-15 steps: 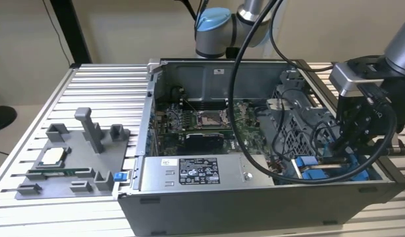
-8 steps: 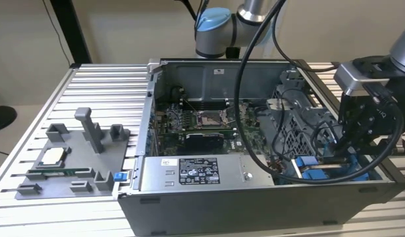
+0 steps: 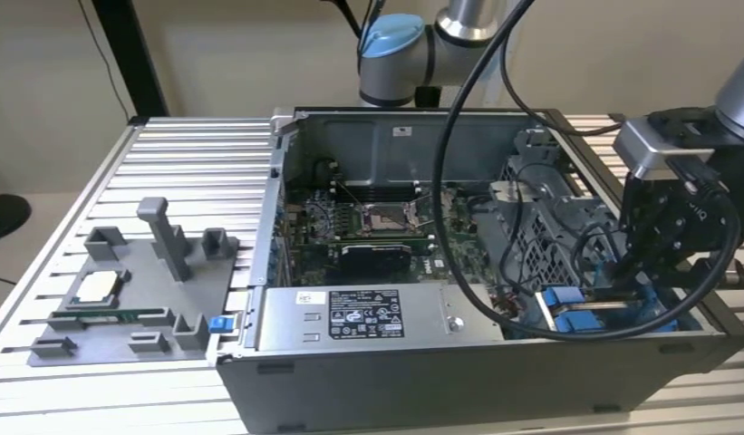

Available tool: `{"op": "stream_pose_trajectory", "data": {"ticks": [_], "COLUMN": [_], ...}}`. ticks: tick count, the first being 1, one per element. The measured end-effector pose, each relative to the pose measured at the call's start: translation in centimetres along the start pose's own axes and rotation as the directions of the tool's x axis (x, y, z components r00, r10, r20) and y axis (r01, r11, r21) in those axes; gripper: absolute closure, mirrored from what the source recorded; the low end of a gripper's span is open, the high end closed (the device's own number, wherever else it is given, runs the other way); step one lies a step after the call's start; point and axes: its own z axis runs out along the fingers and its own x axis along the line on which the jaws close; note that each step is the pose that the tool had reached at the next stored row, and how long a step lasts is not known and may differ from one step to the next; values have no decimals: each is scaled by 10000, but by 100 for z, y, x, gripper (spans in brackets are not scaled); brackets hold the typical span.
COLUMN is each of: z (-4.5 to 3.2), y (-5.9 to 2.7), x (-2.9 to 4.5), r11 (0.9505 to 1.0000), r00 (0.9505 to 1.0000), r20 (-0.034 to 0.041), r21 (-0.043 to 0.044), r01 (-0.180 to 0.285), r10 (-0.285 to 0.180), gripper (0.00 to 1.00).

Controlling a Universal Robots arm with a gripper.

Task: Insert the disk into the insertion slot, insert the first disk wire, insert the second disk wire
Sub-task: 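Insert the first disk wire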

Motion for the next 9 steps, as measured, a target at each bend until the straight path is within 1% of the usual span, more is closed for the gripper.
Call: {"op": "stream_pose_trajectory", "data": {"ticks": [5,9], "z": [8,9], "y": [0,0], "x": [0,0], "r11": [10000,10000], "r00": [10000,10000], "r20": [1,-1], "r21": [-1,-33], "r01": [-1,-3], "r10": [1,3], "gripper": [100,100]}}
